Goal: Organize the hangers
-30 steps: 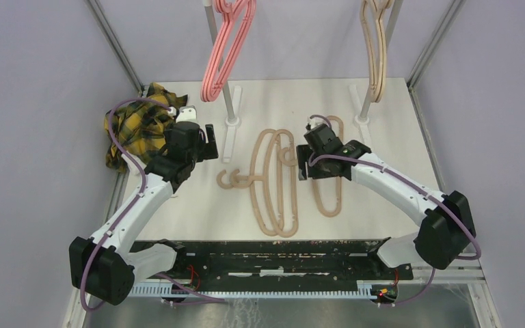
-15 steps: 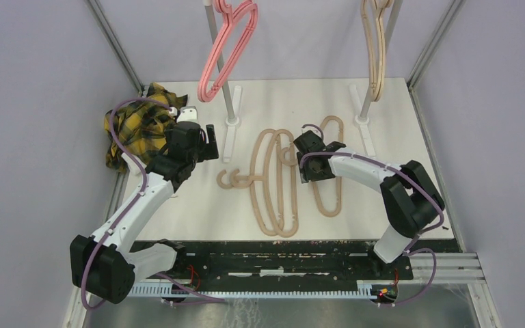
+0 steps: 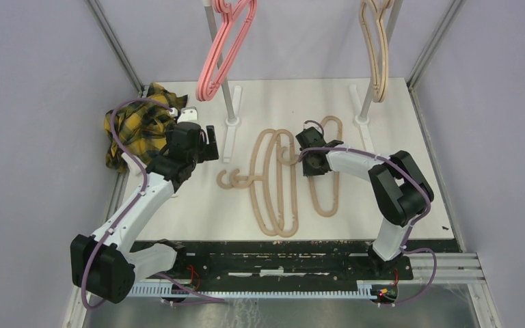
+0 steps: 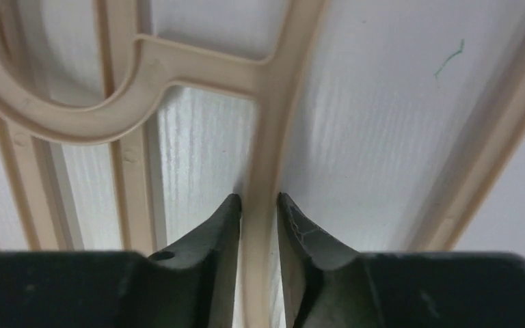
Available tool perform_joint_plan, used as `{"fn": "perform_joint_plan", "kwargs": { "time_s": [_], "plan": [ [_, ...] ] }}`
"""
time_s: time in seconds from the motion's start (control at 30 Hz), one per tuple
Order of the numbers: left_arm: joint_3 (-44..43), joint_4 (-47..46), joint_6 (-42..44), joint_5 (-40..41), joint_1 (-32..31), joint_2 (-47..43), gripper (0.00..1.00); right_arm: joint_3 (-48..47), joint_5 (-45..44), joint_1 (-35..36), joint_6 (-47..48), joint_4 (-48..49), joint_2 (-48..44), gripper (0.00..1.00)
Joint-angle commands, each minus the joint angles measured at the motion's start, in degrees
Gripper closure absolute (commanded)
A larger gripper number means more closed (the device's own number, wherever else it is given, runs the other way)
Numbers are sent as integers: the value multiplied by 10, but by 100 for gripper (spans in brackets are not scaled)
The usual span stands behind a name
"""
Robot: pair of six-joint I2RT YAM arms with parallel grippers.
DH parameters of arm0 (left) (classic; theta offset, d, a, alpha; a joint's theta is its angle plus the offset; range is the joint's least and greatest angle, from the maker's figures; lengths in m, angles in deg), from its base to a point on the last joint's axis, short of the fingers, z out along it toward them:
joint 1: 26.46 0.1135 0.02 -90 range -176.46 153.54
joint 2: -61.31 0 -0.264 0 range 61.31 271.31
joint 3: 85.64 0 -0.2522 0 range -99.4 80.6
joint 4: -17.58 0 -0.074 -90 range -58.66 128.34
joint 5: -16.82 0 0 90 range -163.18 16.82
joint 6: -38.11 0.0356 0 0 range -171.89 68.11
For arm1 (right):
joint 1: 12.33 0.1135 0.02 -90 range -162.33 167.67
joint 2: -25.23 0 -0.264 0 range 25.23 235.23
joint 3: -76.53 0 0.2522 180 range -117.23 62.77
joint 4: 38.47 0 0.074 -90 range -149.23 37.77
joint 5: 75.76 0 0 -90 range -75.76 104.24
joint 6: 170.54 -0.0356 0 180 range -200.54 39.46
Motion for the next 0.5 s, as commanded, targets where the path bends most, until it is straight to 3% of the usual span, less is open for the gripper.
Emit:
{"fn": "perform_joint_plan", "kwargs": {
  "time_s": [0.0, 0.13, 0.3, 0.47],
  "plan": [
    [0, -19, 36, -2, 3, 0, 1, 25, 8, 0, -12, 31, 24, 77],
    [-2, -18, 35, -3, 4, -2, 1, 50, -12, 0, -22, 37, -6, 97],
    [-9, -13, 32, -7, 4, 0, 1, 62, -4, 0, -37, 12, -113, 100],
    [-9, -13, 30, -9, 4, 1, 1, 16, 88, -1, -41, -27, -241, 100]
  ]
}}
